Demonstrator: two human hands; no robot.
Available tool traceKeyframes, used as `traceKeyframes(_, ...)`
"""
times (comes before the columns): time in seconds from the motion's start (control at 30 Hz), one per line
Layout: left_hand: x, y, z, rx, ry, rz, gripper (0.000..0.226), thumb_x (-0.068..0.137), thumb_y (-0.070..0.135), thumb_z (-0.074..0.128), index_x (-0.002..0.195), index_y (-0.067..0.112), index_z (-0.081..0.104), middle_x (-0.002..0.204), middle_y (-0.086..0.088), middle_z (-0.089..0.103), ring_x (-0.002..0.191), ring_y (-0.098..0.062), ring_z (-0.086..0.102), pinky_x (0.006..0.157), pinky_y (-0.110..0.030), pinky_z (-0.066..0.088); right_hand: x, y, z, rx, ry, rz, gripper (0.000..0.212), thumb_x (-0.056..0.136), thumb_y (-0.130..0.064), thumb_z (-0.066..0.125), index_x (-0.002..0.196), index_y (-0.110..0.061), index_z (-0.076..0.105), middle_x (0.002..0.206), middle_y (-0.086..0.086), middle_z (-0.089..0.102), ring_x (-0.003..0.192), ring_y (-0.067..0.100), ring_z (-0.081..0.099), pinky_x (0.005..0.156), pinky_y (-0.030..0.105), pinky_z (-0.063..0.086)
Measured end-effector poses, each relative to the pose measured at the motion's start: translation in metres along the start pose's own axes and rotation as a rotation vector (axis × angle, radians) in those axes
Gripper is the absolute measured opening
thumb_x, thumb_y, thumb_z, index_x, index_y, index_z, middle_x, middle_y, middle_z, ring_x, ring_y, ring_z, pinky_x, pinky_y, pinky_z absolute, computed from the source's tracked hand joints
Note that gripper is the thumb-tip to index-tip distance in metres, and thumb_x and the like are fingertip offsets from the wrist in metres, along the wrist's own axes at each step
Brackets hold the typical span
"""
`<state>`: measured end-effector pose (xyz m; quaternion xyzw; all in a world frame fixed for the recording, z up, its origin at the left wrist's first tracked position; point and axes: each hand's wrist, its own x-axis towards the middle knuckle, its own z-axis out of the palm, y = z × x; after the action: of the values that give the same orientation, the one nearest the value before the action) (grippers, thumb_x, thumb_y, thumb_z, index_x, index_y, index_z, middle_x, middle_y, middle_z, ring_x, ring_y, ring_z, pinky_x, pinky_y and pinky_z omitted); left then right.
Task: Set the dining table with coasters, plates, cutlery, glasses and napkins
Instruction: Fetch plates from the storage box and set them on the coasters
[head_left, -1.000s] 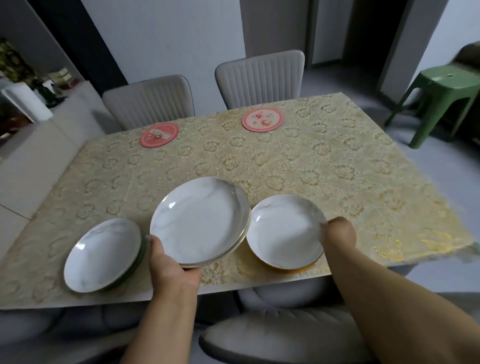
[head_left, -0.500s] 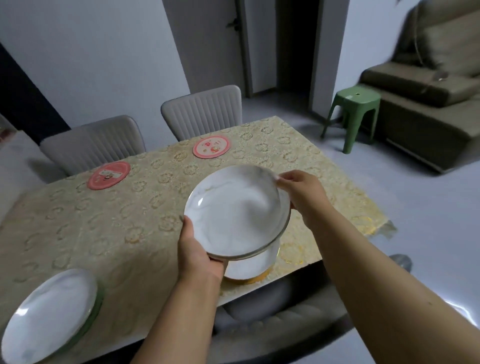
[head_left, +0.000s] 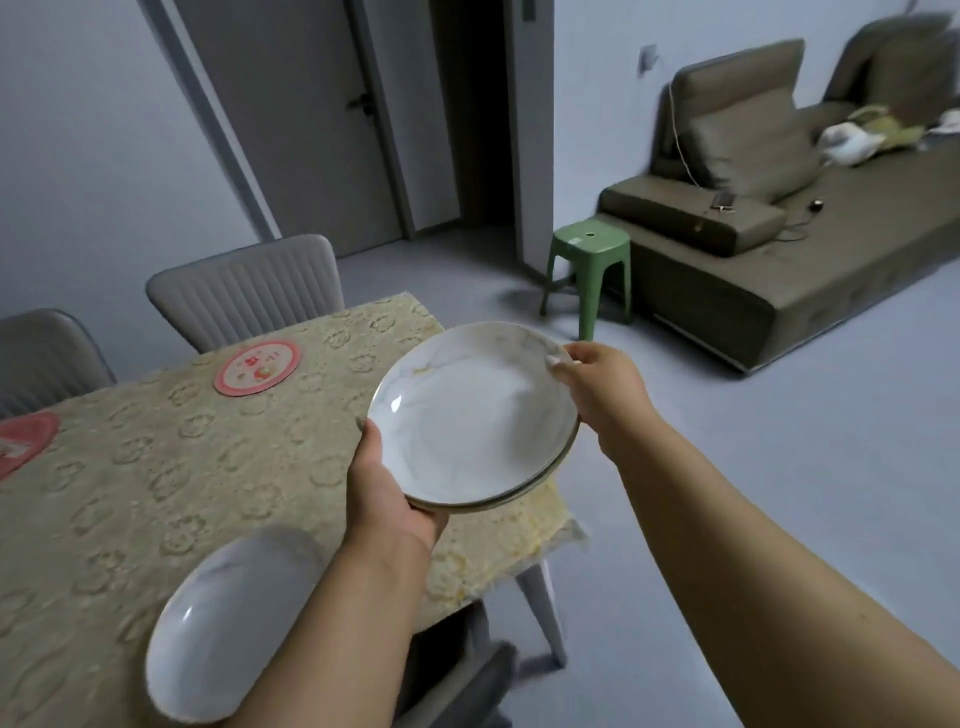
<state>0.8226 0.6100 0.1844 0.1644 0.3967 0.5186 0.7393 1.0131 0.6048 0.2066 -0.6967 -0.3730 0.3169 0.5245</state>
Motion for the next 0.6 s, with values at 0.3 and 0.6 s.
traceKeyframes(0.3, 0.054, -0.092, 0.11, 0.02, 0.063, -0.003, 0.053, 0.098, 0.056, 0.032, 0.124, 0.02, 0.061, 0.112, -0.01, 0.071, 0.108, -0.033, 0.064, 0.088, -0.046, 0.051, 0.114, 0.049, -0.1, -0.025, -0.041, 0.071, 0.027, 0.088, -0.025, 0.056, 0.087, 0.001, 0.063, 0.066, 0.006, 0.048, 0.062, 0.02, 0.042, 0.06, 0.032, 0.033)
traceKeyframes(0.6, 0.149, -0.124, 0.178, 0.09, 0.124, -0.069, 0.045, 0.098, 0.054, 0.036, 0.104, 0.02, 0.065, 0.083, -0.006, 0.076, 0.086, -0.027, 0.066, 0.065, -0.036, 0.051, 0.228, 0.085, -0.121, -0.08, -0.037, 0.137, 0.029, 0.091, -0.024, 0.051, 0.094, 0.003, 0.061, 0.07, 0.007, 0.048, 0.064, 0.021, 0.041, 0.061, 0.033, 0.032)
